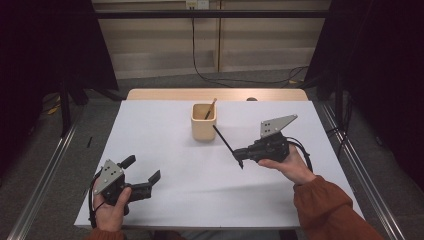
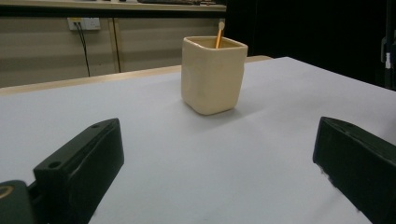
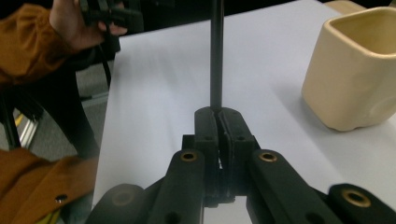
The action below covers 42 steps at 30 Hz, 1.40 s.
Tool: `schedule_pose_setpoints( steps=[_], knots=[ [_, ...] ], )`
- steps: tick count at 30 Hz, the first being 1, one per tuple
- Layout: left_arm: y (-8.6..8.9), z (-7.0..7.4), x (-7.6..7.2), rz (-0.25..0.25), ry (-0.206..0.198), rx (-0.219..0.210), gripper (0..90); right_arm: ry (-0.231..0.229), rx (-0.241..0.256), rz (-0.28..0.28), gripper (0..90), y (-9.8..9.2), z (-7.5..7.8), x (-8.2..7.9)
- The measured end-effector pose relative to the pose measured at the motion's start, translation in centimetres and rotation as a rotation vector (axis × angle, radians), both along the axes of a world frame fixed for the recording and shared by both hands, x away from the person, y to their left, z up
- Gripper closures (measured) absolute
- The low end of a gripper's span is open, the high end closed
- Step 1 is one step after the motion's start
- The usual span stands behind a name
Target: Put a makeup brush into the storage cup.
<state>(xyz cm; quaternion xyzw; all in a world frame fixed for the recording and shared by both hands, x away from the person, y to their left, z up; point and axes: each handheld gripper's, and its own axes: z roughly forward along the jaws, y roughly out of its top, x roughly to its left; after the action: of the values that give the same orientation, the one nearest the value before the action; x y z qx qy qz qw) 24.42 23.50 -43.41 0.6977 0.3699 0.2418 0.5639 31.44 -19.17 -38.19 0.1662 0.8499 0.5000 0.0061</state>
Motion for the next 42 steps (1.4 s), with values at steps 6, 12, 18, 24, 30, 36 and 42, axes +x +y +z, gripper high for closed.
schedule_pose_setpoints(
  steps=[6, 12, 18, 24, 30, 36, 42],
  knots=[
    [0.0, 0.0, 0.0, 0.001, 0.0, 0.0, 1.9, 0.014, -0.067, 0.018, 86.2, 0.2, 0.1, 0.0],
    [0.0, 0.0, 0.0, 0.0, 0.0, 0.002, 1.9, 0.026, -0.159, 0.055, 86.2, 0.7, 0.2, -0.1],
    [-0.1, 0.0, 0.1, -0.003, 0.002, -0.003, 1.9, 0.003, -0.29, 0.072, 86.2, 1.6, 0.1, -0.1],
    [0.0, 0.0, 0.1, 0.003, 0.004, -0.006, 1.9, 0.041, -0.389, 0.113, 86.2, 2.4, -0.2, 0.2],
    [-0.1, 0.0, 0.1, 0.0, 0.002, 0.001, 1.9, 0.05, -0.475, 0.153, 86.2, 3.0, -0.2, 0.3],
    [-0.1, -0.1, 0.2, 0.003, 0.008, 0.0, 1.9, 0.069, -0.566, 0.178, 86.2, 3.3, -0.2, 0.2],
    [-0.1, -0.1, 0.2, 0.001, 0.009, 0.006, 1.9, 0.076, -0.645, 0.193, 86.2, 3.7, -0.2, 0.3]
  ],
)
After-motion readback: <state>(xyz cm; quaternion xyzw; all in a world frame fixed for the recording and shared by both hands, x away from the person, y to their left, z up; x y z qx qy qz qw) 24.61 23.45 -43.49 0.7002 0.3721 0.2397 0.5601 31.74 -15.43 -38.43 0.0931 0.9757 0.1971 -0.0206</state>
